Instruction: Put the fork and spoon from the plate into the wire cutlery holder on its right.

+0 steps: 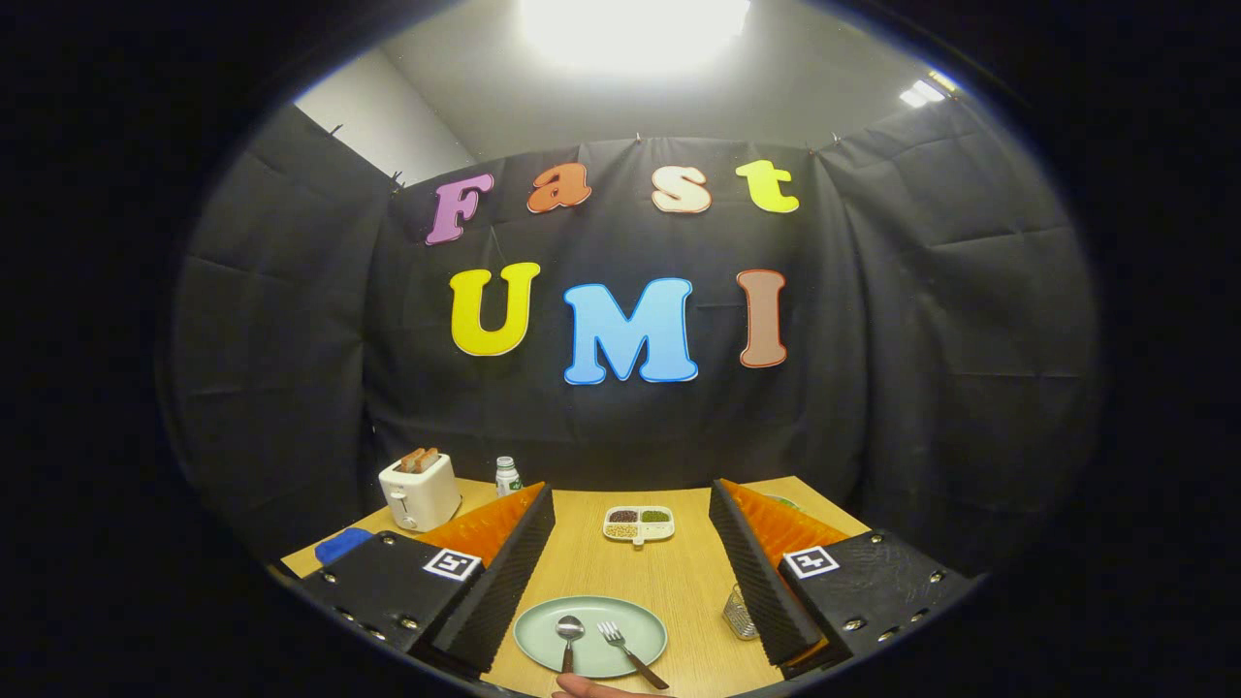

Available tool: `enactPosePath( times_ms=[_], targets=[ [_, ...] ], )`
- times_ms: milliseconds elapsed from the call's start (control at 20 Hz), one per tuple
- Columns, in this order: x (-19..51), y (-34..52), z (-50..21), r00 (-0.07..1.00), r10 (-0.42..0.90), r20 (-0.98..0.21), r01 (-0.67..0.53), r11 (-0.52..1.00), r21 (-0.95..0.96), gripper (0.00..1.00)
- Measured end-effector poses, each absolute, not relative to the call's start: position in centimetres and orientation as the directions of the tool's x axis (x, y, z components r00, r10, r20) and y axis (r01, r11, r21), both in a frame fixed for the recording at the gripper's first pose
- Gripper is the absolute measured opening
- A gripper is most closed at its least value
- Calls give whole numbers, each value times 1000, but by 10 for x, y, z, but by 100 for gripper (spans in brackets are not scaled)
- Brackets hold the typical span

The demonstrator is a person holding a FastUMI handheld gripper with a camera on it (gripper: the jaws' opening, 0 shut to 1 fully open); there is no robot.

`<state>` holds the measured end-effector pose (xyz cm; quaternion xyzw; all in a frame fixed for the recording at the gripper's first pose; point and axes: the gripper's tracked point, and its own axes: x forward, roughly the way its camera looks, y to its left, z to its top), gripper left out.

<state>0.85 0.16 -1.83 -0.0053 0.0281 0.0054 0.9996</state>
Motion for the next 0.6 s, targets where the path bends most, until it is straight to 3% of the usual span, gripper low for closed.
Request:
enactPosePath(
  times_ms=[600],
  targets=[
    [9, 0, -53, 989, 69, -134, -71, 997, -16, 98]
  ],
)
